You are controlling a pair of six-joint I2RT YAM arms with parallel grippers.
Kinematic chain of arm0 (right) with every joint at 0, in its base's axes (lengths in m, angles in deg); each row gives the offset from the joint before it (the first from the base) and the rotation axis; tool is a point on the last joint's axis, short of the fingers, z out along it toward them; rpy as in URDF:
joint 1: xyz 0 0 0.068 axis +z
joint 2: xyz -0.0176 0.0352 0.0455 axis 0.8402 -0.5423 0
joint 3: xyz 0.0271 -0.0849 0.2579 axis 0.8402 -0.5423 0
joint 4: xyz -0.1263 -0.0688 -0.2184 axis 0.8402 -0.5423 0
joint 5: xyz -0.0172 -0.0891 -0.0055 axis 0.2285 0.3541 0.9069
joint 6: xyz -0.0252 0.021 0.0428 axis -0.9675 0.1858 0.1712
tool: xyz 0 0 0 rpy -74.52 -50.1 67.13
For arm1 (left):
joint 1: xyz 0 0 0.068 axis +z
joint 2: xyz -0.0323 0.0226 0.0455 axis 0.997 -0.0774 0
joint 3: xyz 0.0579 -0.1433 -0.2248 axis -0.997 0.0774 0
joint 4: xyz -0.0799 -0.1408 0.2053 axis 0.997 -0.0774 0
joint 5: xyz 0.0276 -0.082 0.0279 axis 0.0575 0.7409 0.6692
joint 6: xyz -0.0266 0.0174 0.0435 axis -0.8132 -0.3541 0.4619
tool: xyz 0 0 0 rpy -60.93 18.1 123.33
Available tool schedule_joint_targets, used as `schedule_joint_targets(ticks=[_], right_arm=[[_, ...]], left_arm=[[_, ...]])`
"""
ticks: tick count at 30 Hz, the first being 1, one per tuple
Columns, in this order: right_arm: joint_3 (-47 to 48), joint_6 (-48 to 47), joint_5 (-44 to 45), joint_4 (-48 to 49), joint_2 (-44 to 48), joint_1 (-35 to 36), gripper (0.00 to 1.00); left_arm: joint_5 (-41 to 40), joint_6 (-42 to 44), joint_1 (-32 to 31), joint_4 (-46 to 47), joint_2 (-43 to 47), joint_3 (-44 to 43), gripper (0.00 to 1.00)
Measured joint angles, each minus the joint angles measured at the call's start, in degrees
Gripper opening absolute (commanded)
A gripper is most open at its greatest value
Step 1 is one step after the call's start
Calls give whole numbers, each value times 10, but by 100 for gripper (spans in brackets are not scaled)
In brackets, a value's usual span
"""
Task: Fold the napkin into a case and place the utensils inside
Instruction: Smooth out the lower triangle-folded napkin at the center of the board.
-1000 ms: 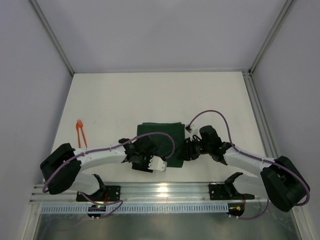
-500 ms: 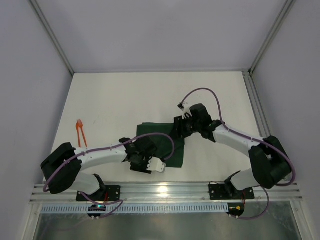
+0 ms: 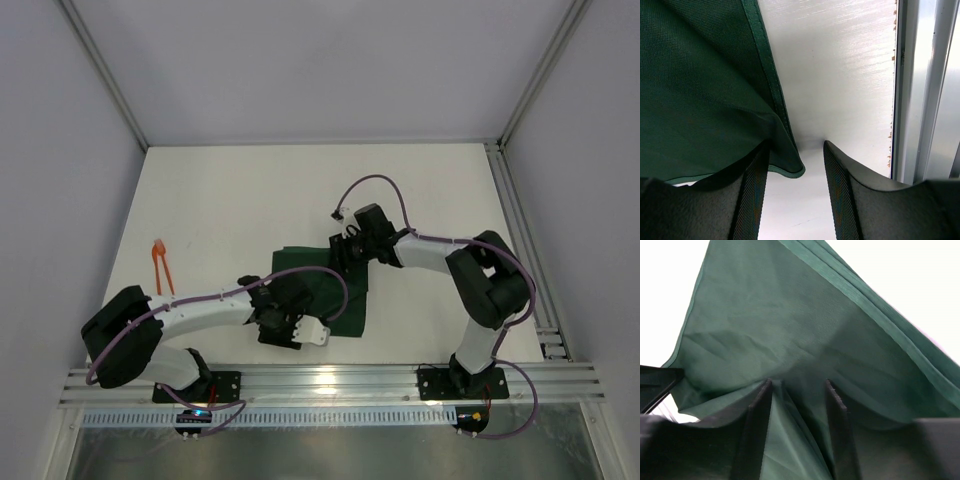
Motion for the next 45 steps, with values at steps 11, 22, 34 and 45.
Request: schedule_joint_targets(ticks=[11,22,34,45], right_arm=[[-68,-2,-60,57,24,2,4],[-133,-24,-86,81,111,6,6],[-278,26,-48,78,252,54,33],[-337,111,19,-16,468,54,41]], left_arm=[[101,1,78,-57,5,-36,53],[258,9,210,-123,20,-136,48],[209,-100,238,-5,-68,-138,47],[137,45,211,-87,39,-76,57]])
